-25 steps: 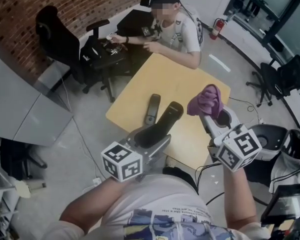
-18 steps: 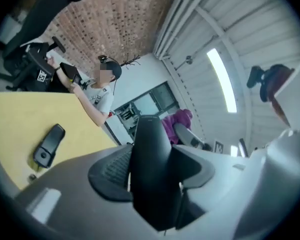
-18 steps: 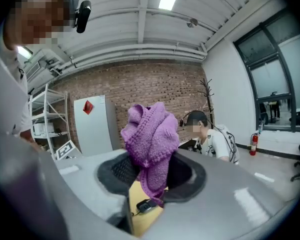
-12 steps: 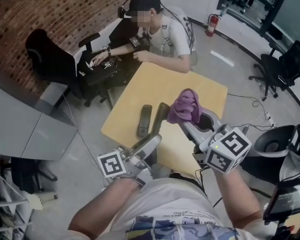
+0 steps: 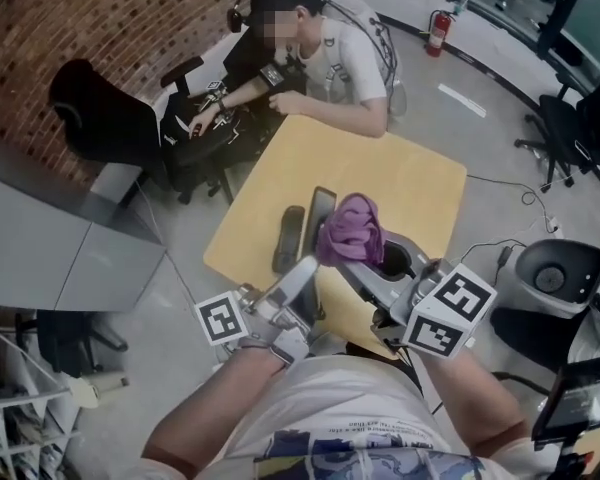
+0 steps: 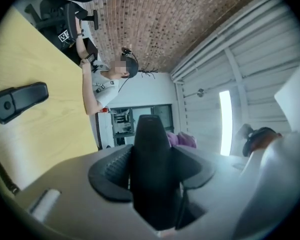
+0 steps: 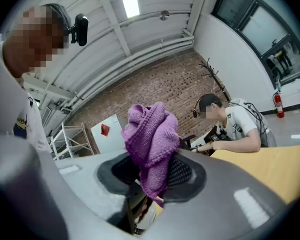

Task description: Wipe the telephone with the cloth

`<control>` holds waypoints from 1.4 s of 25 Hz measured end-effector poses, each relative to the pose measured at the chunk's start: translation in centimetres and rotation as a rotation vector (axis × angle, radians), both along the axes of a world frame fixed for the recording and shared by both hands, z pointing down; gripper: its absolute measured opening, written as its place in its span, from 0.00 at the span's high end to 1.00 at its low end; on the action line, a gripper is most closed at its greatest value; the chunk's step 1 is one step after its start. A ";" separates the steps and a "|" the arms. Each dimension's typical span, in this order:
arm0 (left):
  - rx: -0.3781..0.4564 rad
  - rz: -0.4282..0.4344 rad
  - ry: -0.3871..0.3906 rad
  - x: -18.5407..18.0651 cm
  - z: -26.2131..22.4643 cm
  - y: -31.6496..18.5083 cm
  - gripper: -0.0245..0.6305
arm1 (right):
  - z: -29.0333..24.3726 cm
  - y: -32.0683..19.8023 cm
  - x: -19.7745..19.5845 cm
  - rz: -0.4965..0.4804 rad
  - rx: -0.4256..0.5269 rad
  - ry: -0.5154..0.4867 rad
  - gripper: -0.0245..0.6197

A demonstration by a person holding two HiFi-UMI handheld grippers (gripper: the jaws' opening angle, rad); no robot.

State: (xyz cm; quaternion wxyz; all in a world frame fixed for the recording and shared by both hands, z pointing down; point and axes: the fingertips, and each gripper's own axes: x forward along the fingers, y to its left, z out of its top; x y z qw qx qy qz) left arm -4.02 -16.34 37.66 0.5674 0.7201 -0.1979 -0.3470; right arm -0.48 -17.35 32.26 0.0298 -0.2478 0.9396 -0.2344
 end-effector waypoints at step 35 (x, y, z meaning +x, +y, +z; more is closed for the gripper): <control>0.001 -0.014 0.049 0.0 -1.1 -0.2 0.58 | -0.7 -1.9 1.3 -0.026 -0.013 -0.068 0.77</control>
